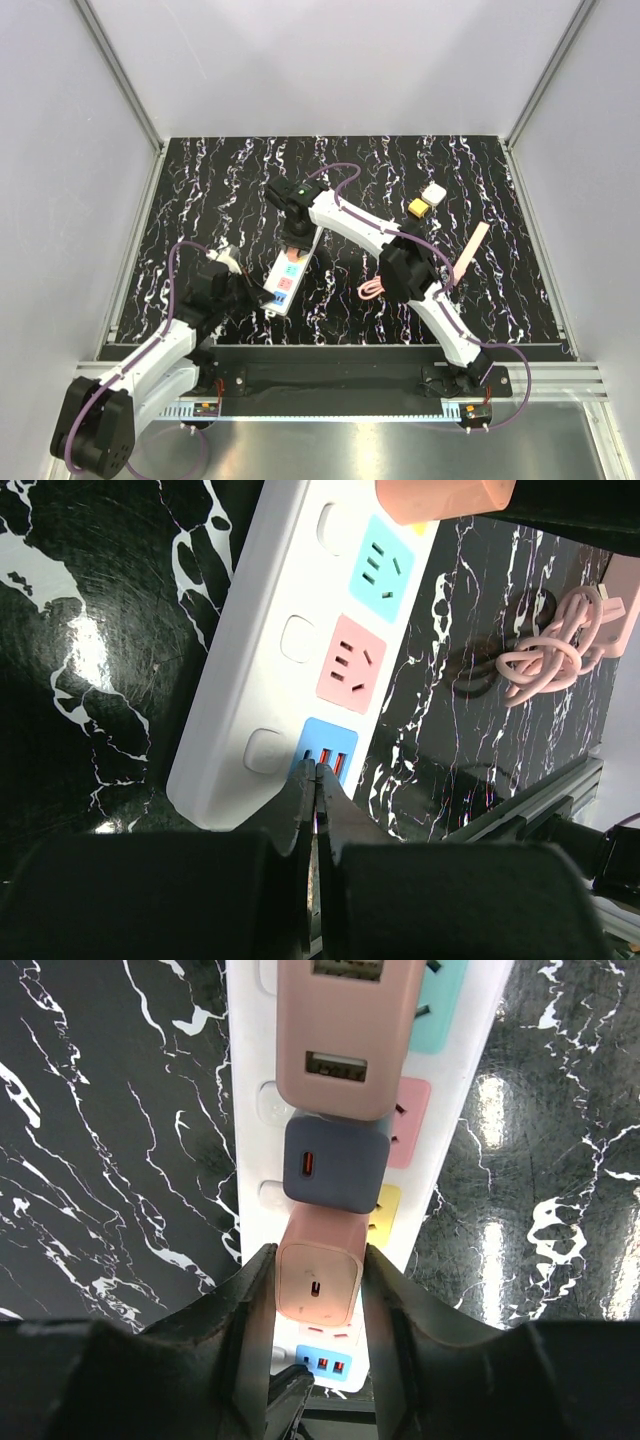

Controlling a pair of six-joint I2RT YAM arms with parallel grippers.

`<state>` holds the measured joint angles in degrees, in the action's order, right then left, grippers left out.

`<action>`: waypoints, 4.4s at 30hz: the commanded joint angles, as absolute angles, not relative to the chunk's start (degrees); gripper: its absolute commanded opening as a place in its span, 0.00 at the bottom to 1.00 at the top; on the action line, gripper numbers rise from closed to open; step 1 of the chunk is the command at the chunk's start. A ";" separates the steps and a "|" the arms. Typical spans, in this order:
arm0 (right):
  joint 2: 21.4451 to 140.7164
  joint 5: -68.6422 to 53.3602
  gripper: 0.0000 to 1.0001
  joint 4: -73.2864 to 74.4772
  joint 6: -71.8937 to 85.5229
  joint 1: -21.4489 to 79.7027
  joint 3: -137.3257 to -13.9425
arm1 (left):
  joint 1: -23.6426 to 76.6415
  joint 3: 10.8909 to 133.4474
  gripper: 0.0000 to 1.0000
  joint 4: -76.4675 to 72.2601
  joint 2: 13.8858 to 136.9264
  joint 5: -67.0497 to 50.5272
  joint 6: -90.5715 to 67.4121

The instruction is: Pull the plug off the socket

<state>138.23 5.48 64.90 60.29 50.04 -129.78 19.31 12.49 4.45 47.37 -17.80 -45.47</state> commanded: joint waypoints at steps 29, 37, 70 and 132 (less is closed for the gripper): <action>139.66 5.63 0.00 71.89 55.90 50.36 -141.94 | 19.07 11.95 0.00 4.75 51.50 -16.87 -43.77; 140.27 4.48 0.00 74.62 55.02 50.36 -145.81 | 19.07 12.48 0.00 4.48 52.38 -17.40 -43.16; 142.29 -1.67 0.00 69.35 55.28 50.45 -140.71 | 19.07 25.13 0.00 -7.73 76.37 -18.64 -44.74; 140.78 3.43 0.00 70.93 50.45 51.59 -151.95 | 19.77 19.77 0.00 -12.22 88.59 -15.29 -42.19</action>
<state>147.26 5.76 74.56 50.81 49.39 -148.05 18.92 23.18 -27.73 84.71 -21.37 -46.81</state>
